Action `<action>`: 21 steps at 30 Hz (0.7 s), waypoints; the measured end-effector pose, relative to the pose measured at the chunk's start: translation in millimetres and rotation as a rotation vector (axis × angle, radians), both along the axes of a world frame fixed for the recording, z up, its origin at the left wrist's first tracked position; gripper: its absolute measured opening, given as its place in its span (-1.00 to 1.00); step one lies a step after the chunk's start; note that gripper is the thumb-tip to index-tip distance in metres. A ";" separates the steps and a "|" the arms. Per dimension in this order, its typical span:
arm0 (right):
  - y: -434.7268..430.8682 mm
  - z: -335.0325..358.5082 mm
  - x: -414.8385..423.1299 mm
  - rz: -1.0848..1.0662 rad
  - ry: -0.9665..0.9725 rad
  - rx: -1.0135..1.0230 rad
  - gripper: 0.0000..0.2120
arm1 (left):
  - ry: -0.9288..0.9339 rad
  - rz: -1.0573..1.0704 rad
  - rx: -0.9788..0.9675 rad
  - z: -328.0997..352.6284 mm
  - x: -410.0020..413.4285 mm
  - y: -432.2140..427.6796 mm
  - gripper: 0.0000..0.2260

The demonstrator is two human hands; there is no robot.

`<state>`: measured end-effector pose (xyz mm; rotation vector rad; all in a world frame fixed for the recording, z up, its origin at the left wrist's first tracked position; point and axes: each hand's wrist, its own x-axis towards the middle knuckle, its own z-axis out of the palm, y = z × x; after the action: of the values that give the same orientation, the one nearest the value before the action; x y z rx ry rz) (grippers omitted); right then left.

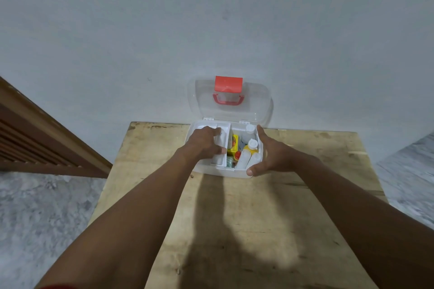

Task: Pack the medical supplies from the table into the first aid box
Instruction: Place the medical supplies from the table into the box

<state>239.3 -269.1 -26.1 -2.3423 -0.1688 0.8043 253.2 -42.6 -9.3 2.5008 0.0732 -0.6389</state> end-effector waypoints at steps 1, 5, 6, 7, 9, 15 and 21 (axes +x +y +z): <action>-0.4 -0.3 0.0 -0.001 -0.001 -0.001 0.32 | -0.008 -0.014 0.014 0.0 -0.5 0.6 -0.28; -1.7 -1.1 0.6 0.002 -0.004 -0.025 0.29 | -0.047 0.023 0.002 0.7 -7.9 5.9 -0.28; -0.5 0.9 0.4 0.010 -0.003 -0.022 0.29 | -0.080 0.054 -0.007 1.1 -11.6 8.0 -0.32; -0.1 0.7 0.9 0.020 -0.005 -0.021 0.29 | -0.131 0.089 -0.016 2.5 -16.4 10.5 -0.38; 0.2 0.5 3.4 0.043 -0.009 -0.024 0.32 | -0.265 0.180 -0.041 6.7 -29.1 17.1 -0.51; 4.8 5.6 2.5 0.129 -0.064 -0.058 0.45 | -0.512 0.437 -0.023 14.2 -83.7 48.5 -0.70; 5.4 2.7 6.0 0.161 -0.133 -0.091 0.53 | -0.390 0.650 0.065 -22.8 -147.1 78.5 -0.74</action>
<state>245.4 -263.7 -23.4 -2.4934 -0.3897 0.7459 106.1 36.0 -32.1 2.4054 0.7293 0.1183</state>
